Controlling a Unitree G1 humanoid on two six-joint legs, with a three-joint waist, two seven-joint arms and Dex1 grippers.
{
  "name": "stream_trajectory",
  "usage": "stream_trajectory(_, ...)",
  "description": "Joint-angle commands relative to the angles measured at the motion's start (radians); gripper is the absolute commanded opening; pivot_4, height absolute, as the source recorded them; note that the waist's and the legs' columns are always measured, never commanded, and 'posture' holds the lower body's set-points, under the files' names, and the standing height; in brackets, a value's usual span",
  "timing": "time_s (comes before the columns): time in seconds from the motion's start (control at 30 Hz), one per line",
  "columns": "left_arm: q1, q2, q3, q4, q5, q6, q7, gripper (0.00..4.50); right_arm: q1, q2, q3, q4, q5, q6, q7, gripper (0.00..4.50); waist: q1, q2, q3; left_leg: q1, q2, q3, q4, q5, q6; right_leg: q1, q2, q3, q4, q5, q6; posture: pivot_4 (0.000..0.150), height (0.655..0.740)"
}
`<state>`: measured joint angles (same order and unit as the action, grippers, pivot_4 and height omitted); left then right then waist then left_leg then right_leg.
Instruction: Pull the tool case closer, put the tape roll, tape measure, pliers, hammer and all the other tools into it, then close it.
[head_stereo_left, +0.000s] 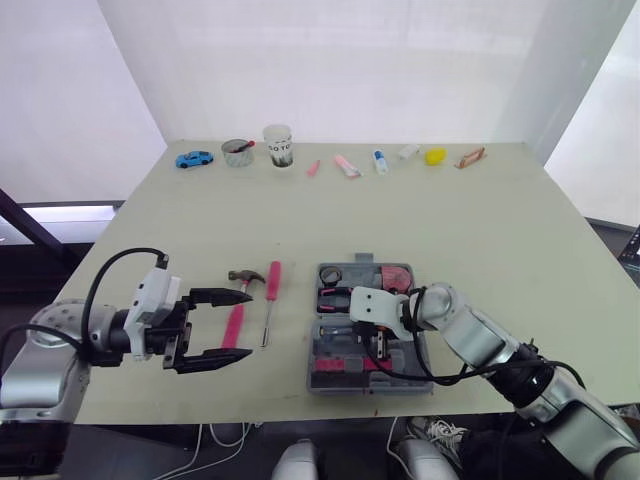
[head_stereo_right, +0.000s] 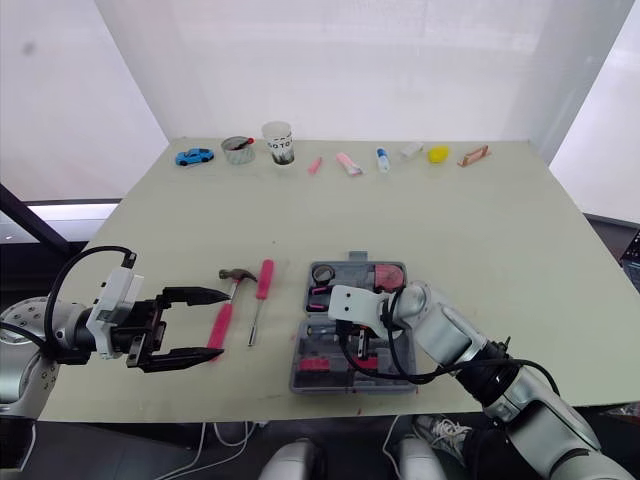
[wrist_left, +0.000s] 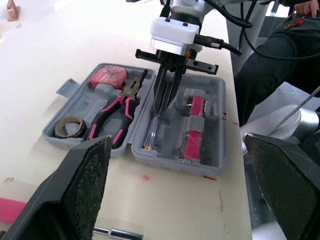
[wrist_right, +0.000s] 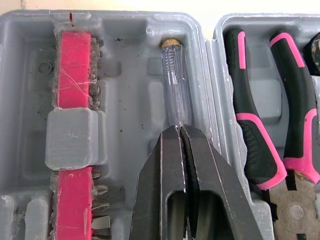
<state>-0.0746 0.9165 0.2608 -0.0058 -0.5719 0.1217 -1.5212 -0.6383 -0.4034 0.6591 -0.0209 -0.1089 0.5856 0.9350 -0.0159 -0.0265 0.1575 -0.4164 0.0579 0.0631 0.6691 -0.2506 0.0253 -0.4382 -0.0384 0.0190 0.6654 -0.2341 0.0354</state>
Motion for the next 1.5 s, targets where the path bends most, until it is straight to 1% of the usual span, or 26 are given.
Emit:
stream_trajectory(0.03,-0.003,0.001,0.008,0.001,-0.010,-0.014,-0.020,4.50,0.001,0.007,-0.008,-0.010,-0.008,-0.014,0.005,0.06,0.000,0.000,0.000,0.000,0.000,0.000,0.000,0.000,0.000,0.000,0.000,0.000,0.000,0.000,0.000,0.150,0.7400)
stream_trajectory(0.6,-0.001,-0.003,0.006,0.015,-0.009,-0.030,-0.026,4.50,0.003,0.021,-0.013,0.052,-0.027,-0.018,-0.007,0.06,-0.001,0.000,0.000,0.002,0.000,0.000,0.000,0.000,0.000,0.001,0.000,0.000,0.001,0.000,0.000,0.150,0.7400)
stream_trajectory(1.13,-0.003,-0.003,0.002,0.016,-0.011,-0.031,-0.027,4.50,0.007,0.040,-0.024,0.103,-0.032,0.064,-0.025,0.06,0.000,-0.001,-0.001,0.002,0.000,0.000,0.001,0.000,0.000,0.001,0.000,0.000,0.002,0.000,0.000,0.150,0.7400)
stream_trajectory(1.3,0.000,-0.005,0.004,0.013,-0.014,-0.029,-0.023,4.50,0.009,0.037,-0.043,0.068,-0.007,0.056,-0.008,0.06,0.000,-0.001,-0.001,0.002,0.000,0.000,0.001,0.000,0.000,0.002,0.000,0.000,0.002,0.000,0.000,0.150,0.7400)
stream_trajectory(1.5,0.009,-0.023,0.021,0.001,-0.037,-0.006,0.004,4.50,0.044,0.027,-0.124,-0.052,0.079,0.061,0.011,0.06,0.002,-0.001,-0.001,0.001,0.000,-0.001,0.001,0.000,0.000,0.001,0.000,0.000,0.001,0.000,0.000,0.150,0.7400)
